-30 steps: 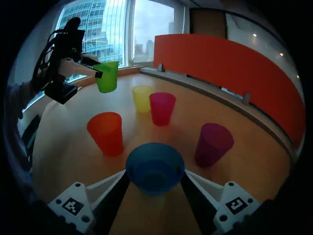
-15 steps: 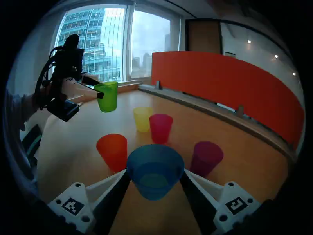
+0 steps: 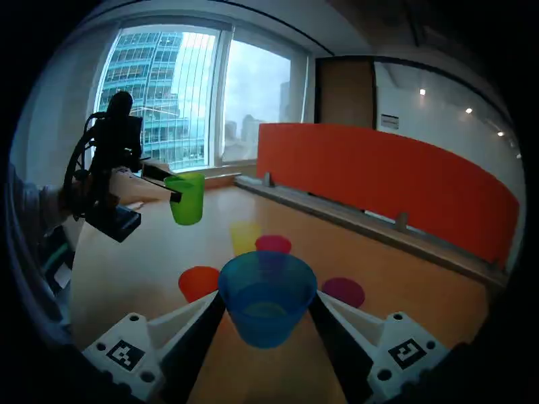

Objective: Pour water

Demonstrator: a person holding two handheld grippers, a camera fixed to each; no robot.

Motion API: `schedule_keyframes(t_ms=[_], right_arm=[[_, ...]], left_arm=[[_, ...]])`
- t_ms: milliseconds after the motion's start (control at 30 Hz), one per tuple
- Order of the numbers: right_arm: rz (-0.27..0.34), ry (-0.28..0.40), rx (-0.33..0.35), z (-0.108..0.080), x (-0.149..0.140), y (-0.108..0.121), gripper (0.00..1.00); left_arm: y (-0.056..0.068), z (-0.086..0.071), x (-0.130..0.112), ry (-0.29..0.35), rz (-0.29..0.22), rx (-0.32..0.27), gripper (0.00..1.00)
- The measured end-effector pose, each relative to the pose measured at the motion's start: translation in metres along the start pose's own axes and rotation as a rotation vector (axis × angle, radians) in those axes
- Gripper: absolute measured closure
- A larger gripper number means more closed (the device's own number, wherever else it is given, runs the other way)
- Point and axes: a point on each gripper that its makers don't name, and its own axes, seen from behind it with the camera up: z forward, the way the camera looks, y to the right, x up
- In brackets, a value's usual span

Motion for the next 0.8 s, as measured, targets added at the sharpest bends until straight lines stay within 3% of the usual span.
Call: schedule_keyframes(t_ms=[200, 467, 800], right_arm=[[-0.001, 0.049, -0.011, -0.007, 0.02, 0.0, 0.11], [0.001, 0.1, -0.019, -0.016, 0.04, 0.0, 0.11], [-0.006, 0.146, -0.026, -0.024, 0.056, 0.0, 0.11]], left_arm=[[0.015, -0.003, 0.013, 0.08, -0.02, -0.024, 0.15], [0.031, -0.01, 0.031, 0.16, 0.001, -0.039, 0.15], [0.046, -0.019, 0.039, 0.193, 0.024, -0.047, 0.15]])
